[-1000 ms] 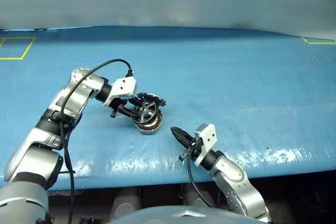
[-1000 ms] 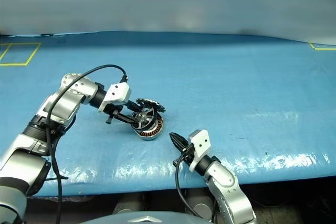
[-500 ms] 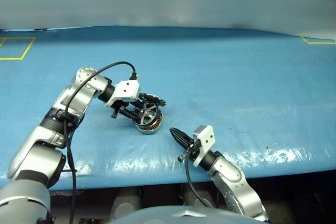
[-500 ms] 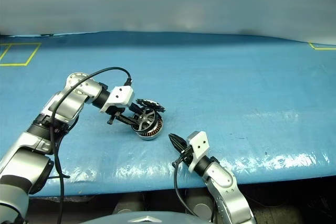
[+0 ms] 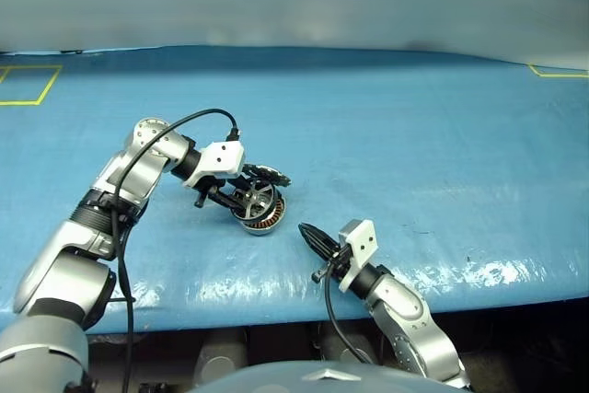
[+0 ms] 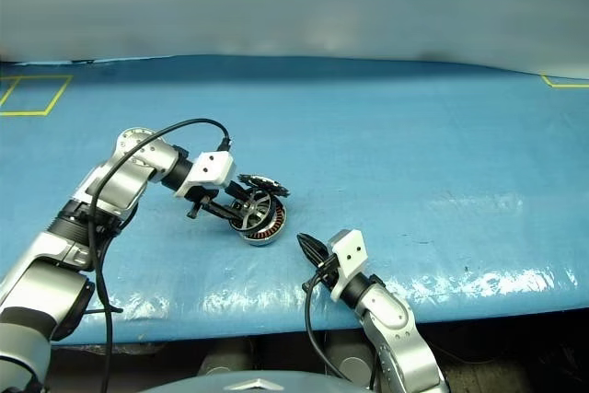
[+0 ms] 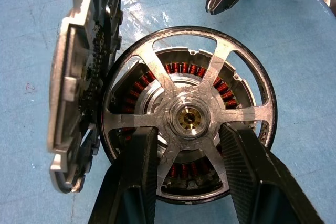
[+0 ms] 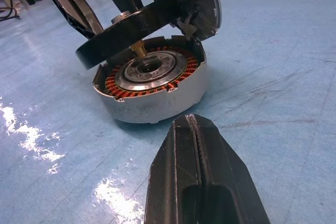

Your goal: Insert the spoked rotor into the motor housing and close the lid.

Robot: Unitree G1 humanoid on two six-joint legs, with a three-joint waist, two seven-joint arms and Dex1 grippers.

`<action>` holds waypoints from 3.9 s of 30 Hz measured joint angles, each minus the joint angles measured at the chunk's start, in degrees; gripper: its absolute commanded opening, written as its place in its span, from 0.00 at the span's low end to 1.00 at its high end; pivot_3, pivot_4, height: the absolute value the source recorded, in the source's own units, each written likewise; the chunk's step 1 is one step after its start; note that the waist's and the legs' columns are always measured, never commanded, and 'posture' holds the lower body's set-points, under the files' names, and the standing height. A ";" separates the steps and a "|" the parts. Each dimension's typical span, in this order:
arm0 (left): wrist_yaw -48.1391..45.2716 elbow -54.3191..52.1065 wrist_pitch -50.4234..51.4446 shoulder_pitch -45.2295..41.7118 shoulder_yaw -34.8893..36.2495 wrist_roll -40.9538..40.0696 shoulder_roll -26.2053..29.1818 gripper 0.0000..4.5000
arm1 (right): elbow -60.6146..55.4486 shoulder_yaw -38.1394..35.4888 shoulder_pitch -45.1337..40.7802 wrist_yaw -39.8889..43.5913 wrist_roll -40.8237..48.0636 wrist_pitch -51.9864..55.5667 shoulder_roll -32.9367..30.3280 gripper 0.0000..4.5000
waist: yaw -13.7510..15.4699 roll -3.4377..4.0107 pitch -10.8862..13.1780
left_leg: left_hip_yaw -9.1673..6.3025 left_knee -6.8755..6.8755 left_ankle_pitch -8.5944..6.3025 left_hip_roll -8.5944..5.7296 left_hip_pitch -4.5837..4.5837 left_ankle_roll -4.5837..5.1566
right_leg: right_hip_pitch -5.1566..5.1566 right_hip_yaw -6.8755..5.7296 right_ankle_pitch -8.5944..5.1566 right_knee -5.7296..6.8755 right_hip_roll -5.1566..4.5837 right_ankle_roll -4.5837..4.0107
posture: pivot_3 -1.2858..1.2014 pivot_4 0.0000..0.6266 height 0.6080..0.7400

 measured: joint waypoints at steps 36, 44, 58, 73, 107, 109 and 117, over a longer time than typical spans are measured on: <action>-1.68 0.48 1.65 -1.51 -0.29 1.31 -1.15 0.98 | 0.45 -0.04 -0.09 -1.42 -1.26 0.02 0.15 0.00 | 0.00 0.00 0.00 | 0.00 0.09 0.00 -0.01 0.02 0.00 | 0.04 0.01 0.02 0.06 0.00 0.02 | 0.52 0.24 1.00; -3.58 -7.47 6.53 1.42 1.96 -3.36 1.76 0.64 | 0.45 -0.23 -0.01 -1.63 -1.42 0.21 0.24 0.00 | -0.25 0.01 -0.01 | 0.00 0.06 0.00 0.00 0.06 0.00 | 0.04 0.04 0.02 0.07 0.00 0.01 | 0.52 0.24 1.00; 16.21 -35.29 21.42 31.64 16.65 -16.13 1.09 0.01 | -4.20 -6.03 -14.63 -14.21 -5.09 21.67 0.39 0.00 | 0.25 0.02 -0.02 | 0.04 0.17 0.01 0.00 0.13 0.00 | 0.06 0.08 0.02 0.21 -0.03 0.02 | 0.52 0.24 1.00; 45.28 -45.48 3.48 65.07 21.70 -14.46 -20.64 0.01 | 17.10 -3.81 -47.15 -2.52 -7.08 24.42 -2.20 0.00 | -0.09 0.03 -0.07 | 0.17 0.09 0.00 -0.05 0.22 0.00 | 0.15 0.16 0.27 0.01 -0.11 -0.17 | 0.52 0.24 1.00; 53.03 -31.07 -17.87 69.26 20.00 -14.80 -29.56 0.01 | 3.60 4.77 -25.12 2.57 1.78 31.62 11.35 0.00 | -0.34 0.09 -0.16 | 0.17 0.05 0.00 -0.03 0.22 0.00 | 0.12 0.21 -0.02 -0.07 -0.06 -0.08 | 0.52 0.24 1.00; 53.20 -31.08 -18.41 69.37 19.93 -14.74 -29.53 0.01 | -1.67 5.83 -24.08 2.26 1.69 32.46 8.87 0.00 | -0.35 0.10 -0.15 | 0.20 0.03 0.00 -0.05 0.18 -0.01 | 0.10 0.22 -0.02 -0.12 -0.10 -0.08 | 0.52 0.24 1.00; 53.25 -31.08 -18.77 69.89 19.57 -14.57 -28.50 0.00 | -9.36 9.44 -21.32 -3.60 -2.24 33.69 4.92 0.50 | -0.50 0.07 -0.16 | 0.18 -0.03 0.00 -0.01 0.22 -0.01 | 0.08 0.20 -0.07 -0.09 -0.05 -0.15 | 0.52 0.24 1.00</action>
